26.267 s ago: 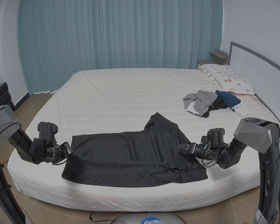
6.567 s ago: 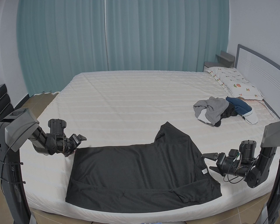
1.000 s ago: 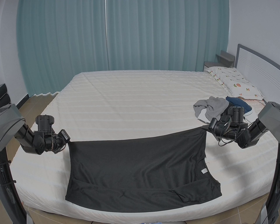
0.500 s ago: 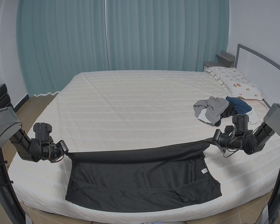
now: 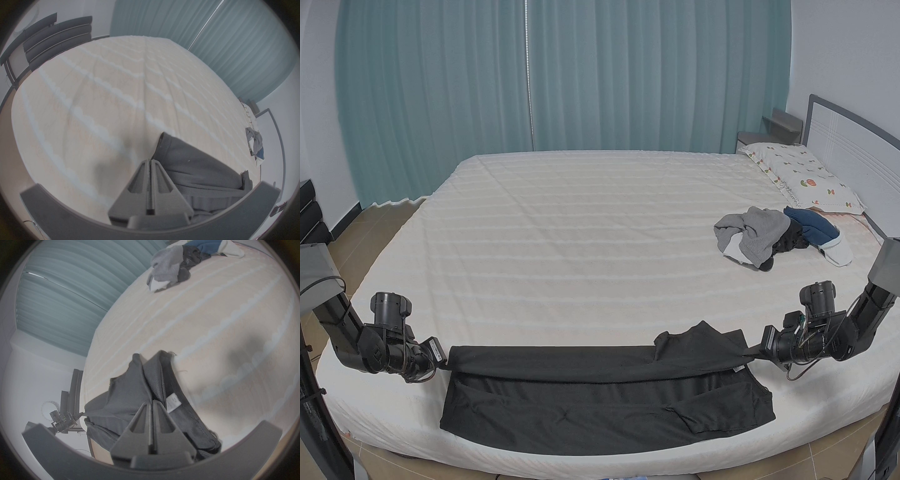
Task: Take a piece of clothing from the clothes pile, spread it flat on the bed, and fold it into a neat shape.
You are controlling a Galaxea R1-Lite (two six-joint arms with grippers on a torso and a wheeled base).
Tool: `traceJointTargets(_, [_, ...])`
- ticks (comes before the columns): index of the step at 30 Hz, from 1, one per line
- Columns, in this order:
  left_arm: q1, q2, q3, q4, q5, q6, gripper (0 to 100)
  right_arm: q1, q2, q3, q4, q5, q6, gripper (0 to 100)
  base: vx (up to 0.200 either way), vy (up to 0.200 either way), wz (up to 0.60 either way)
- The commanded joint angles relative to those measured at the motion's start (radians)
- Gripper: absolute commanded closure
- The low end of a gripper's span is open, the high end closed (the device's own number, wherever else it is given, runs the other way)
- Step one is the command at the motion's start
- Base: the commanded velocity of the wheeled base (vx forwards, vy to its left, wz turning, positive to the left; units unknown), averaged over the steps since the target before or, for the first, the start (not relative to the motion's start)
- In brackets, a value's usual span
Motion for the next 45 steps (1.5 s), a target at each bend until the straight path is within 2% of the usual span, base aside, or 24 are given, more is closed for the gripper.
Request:
traceJointTargets(1, [0.0,0.005,0.034,-0.002,0.0,0.0,100,-0.002,0.054,0.018,-0.002,-0.004,-0.011,100,0.0,0.0,0.0])
traceJointTargets(9, [-0.002,0.009,0.057,0.004,0.0,0.021,100,-0.013,0.082,0.002,-0.002,-0.005,-0.011,100,0.0,0.0,0.0])
traceJointTargets(10, [-0.002,0.008,0.06,0.004,0.0,0.024,0,-0.013,0.082,0.002,-0.002,-0.005,-0.011,0,0.0,0.0,0.0])
traceJointTargets(19, [-0.013,-0.027,0.073,-0.002,0.0,0.026,0,-0.033,0.022,-0.021,-0.035,0.004,0.025,0,0.0,0.0,0.0])
traceJointTargets(24, [0.003,-0.072,0.05,-0.002,-0.002,0.015,0,-0.033,-0.004,-0.054,-0.038,-0.002,0.187,0,0.0,0.0,0.0])
traceJointTargets(29, [-0.008,-0.075,-0.023,0.008,-0.003,-0.06,0,-0.042,0.016,-0.047,-0.081,0.001,0.261,0,0.0,0.0,0.0])
traceJointTargets(40, [-0.072,0.1,-0.132,-0.003,-0.003,-0.129,0,-0.049,0.056,-0.041,-0.143,-0.002,0.287,0,0.0,0.0,0.0])
traceJointTargets(45, [-0.072,0.149,-0.2,-0.002,-0.003,-0.138,0,-0.048,0.05,-0.028,-0.143,-0.002,0.287,0,0.0,0.0,0.0])
